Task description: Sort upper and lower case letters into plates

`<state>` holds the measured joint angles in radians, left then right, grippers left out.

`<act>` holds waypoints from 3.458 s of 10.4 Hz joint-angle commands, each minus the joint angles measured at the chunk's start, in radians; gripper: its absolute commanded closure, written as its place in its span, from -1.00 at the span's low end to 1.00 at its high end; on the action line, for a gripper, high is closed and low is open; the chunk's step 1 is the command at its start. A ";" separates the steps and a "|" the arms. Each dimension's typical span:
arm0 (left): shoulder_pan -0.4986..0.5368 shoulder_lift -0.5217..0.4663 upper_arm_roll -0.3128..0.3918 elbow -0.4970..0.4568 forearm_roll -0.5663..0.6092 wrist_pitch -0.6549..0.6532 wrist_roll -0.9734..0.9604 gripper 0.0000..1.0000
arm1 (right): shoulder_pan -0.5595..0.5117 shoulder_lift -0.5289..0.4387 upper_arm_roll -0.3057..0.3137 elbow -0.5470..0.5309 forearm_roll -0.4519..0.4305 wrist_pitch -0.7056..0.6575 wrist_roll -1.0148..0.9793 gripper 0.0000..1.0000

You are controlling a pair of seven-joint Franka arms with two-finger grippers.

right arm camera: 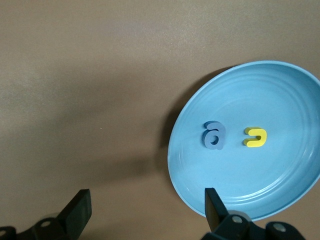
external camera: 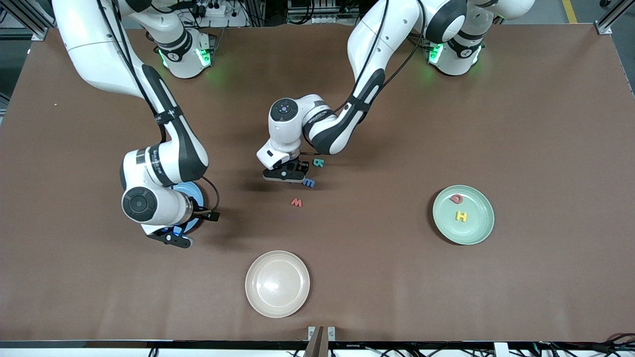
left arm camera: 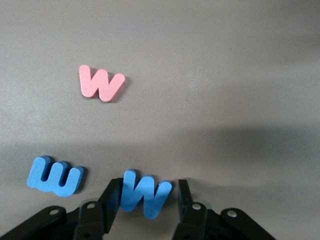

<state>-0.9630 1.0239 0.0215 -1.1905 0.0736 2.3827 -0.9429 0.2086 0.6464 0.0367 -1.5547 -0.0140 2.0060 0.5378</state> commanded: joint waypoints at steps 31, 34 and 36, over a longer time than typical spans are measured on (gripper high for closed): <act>0.697 -0.326 -0.068 -0.210 -0.107 -0.534 0.763 1.00 | 0.394 0.127 -0.006 0.010 -0.012 0.335 0.660 -1.00; 0.774 -0.347 -0.065 -0.253 -0.103 -0.527 0.889 1.00 | 0.416 0.179 -0.006 0.071 -0.061 0.333 0.696 -1.00; 0.826 -0.344 -0.066 -0.264 -0.043 -0.519 0.953 1.00 | 0.416 0.194 -0.006 0.096 -0.061 0.333 0.694 -1.00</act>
<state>-0.1695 0.7116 -0.0331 -1.4035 -0.0087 1.8448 -0.0355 0.6115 0.8094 0.0405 -1.5112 -0.0592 2.3462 1.2069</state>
